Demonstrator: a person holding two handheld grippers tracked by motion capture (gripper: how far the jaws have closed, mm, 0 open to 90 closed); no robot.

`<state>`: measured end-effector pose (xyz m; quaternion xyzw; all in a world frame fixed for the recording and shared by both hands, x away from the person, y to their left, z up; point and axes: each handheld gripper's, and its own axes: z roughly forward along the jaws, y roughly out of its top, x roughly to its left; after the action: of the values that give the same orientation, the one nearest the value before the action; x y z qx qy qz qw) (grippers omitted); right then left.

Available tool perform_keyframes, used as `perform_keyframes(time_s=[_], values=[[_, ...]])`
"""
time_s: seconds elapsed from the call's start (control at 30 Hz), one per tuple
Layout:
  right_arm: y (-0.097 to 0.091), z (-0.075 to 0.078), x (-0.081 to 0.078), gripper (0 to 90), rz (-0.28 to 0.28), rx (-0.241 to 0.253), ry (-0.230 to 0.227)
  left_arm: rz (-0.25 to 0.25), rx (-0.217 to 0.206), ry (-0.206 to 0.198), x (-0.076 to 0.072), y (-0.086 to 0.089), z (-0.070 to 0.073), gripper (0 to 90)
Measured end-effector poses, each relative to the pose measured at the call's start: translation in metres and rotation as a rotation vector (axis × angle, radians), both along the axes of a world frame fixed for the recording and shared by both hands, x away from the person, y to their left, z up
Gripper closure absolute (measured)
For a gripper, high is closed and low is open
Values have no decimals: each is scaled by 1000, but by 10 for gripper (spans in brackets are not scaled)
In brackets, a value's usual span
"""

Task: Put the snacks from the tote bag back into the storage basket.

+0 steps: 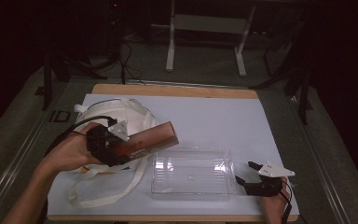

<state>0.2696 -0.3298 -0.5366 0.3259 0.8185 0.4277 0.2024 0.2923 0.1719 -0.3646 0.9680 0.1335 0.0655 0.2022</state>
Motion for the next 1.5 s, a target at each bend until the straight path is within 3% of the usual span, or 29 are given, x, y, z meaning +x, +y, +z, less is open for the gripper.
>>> perform_keyframes(time_s=[0.17, 0.6, 1.1, 1.5], values=[[0, 0, 0, 189, 0, 1, 0, -47, 9, 8, -7, -14, -1, 444], [0, 0, 0, 189, 0, 6, 2, -98, 28, 64, -8, -28, -13, 444], [0, 0, 0, 189, -1, 11, 3, -139, 41, 75, -10, -42, -19, 444], [-1, 0, 0, 189, 0, 15, 5, -177, 77, 84, -11, -53, -26, 444]])
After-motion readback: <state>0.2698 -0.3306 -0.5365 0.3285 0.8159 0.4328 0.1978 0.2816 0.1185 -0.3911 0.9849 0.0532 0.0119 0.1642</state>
